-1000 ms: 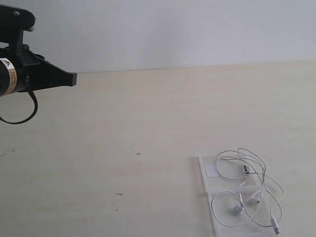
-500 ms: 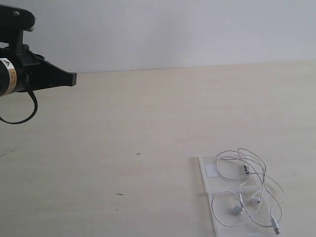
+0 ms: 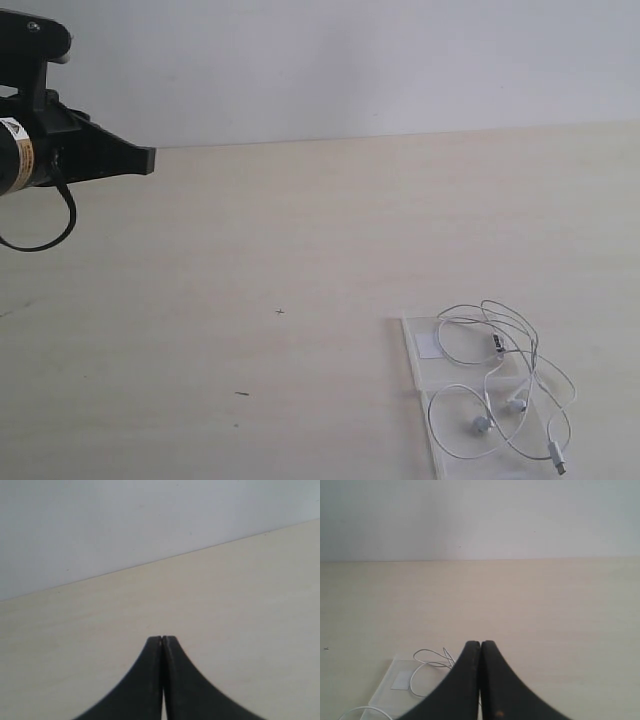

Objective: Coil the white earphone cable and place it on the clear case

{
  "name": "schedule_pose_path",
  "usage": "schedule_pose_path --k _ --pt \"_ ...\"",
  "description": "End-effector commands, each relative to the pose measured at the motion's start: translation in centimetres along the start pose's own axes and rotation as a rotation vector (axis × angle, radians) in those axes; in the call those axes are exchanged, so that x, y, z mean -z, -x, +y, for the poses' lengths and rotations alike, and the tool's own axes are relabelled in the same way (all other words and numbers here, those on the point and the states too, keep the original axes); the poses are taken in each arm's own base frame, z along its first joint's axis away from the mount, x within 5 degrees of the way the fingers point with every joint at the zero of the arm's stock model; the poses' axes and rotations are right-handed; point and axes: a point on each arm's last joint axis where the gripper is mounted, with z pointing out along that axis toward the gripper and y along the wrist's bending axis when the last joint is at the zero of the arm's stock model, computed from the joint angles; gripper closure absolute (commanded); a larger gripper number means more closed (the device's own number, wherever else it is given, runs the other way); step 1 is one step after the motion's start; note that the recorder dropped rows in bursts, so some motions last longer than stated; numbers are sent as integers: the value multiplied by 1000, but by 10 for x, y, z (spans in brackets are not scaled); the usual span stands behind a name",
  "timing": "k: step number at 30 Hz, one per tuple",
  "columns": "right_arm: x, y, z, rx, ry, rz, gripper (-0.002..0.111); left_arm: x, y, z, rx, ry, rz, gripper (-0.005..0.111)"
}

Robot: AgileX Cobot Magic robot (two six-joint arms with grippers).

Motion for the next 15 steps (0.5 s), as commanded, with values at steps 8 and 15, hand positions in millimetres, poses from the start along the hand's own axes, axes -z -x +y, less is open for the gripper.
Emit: schedule_pose_path --k 8,15 --pt "0 -1 0 -2 -6 -6 108 0 0 1 9 8 -1 107" --pt "0 -1 0 -2 -6 -6 108 50 34 17 123 -46 -155 107"
